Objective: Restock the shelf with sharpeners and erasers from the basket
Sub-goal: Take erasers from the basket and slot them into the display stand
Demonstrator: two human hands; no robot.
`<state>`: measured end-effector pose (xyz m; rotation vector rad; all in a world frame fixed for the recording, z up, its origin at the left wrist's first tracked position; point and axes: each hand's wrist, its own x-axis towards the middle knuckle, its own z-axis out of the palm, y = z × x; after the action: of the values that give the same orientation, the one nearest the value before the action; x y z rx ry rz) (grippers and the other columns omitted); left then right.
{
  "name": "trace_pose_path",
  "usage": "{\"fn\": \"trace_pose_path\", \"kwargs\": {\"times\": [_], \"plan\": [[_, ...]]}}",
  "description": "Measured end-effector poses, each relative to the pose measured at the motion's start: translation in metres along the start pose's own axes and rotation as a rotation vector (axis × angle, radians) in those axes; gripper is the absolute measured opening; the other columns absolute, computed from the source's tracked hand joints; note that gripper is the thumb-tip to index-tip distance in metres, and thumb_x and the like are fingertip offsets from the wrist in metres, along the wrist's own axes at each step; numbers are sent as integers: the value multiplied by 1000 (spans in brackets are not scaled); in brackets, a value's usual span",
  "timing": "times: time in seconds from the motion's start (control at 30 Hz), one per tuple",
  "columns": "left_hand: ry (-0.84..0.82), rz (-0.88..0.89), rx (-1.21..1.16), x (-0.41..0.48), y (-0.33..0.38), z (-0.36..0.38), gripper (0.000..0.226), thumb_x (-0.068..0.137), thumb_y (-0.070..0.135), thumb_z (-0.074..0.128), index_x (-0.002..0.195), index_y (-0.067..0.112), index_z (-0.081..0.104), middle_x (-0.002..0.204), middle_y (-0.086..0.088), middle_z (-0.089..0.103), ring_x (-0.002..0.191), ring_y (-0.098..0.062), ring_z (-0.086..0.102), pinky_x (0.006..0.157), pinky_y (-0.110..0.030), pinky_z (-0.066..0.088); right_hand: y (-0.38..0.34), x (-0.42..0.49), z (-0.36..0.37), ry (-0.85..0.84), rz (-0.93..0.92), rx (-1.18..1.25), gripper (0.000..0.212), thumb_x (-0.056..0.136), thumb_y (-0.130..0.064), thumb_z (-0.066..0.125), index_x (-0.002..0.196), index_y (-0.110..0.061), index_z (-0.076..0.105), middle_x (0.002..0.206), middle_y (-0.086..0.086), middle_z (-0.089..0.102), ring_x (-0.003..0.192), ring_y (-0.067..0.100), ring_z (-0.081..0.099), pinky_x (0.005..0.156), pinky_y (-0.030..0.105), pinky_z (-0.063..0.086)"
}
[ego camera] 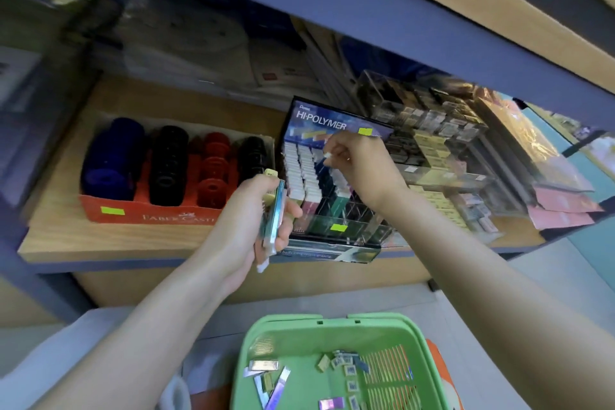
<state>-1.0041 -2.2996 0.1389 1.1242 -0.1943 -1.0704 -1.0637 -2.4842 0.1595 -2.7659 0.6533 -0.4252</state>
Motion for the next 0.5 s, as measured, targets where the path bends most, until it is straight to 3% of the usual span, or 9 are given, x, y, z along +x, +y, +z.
{"fn": "trace_pose_path", "kwargs": {"times": [0.07,0.13,0.2,0.27,0.37,0.43,0.5], "plan": [[10,-15,112,5,-1,-2,50,100,32,35,65,2,56,43,-7,44,32,-12,33,35,-17,25,2,3,2,-12,25,-8,16,85,4,60,92,-11,59,85,0,66,65,-8,52,74,37,53],[15,-14,191,9,-1,-2,52,101,34,35,67,4,61,42,-7,47,31,-13,34,38,-18,23,3,6,5,-8,38,-43,11,85,-2,64,89,-12,62,81,-5,65,66,0,54,73,35,53],[17,30,182,11,-1,-3,41,100,34,40,77,12,65,57,-12,58,36,-16,37,44,-23,25,1,8,6,0,32,-99,3,84,-10,68,86,-12,69,98,-4,68,75,3,54,72,28,50],[-4,75,179,8,1,-3,22,98,34,47,97,19,63,76,-6,67,41,-14,39,44,-23,24,-2,9,4,-17,31,-144,7,86,-14,67,89,-13,74,113,-4,66,83,3,55,71,21,43],[-54,131,246,4,1,-5,22,95,34,50,113,28,62,85,1,66,43,-9,41,38,-21,27,-6,4,0,-47,34,-170,18,93,-13,56,101,-12,72,118,-4,66,90,7,61,70,20,41],[-49,159,277,2,3,-4,24,95,33,52,116,26,61,81,3,66,41,-8,40,34,-19,28,-14,-7,-6,15,38,-39,21,97,-14,50,105,-11,69,105,-3,69,71,-6,56,64,12,38],[-45,169,311,0,4,-2,27,93,33,53,114,16,56,70,5,66,37,-7,38,34,-18,28,-25,-22,-13,46,63,211,22,98,-20,48,101,-12,68,88,-8,66,66,-11,54,64,7,40]]}}
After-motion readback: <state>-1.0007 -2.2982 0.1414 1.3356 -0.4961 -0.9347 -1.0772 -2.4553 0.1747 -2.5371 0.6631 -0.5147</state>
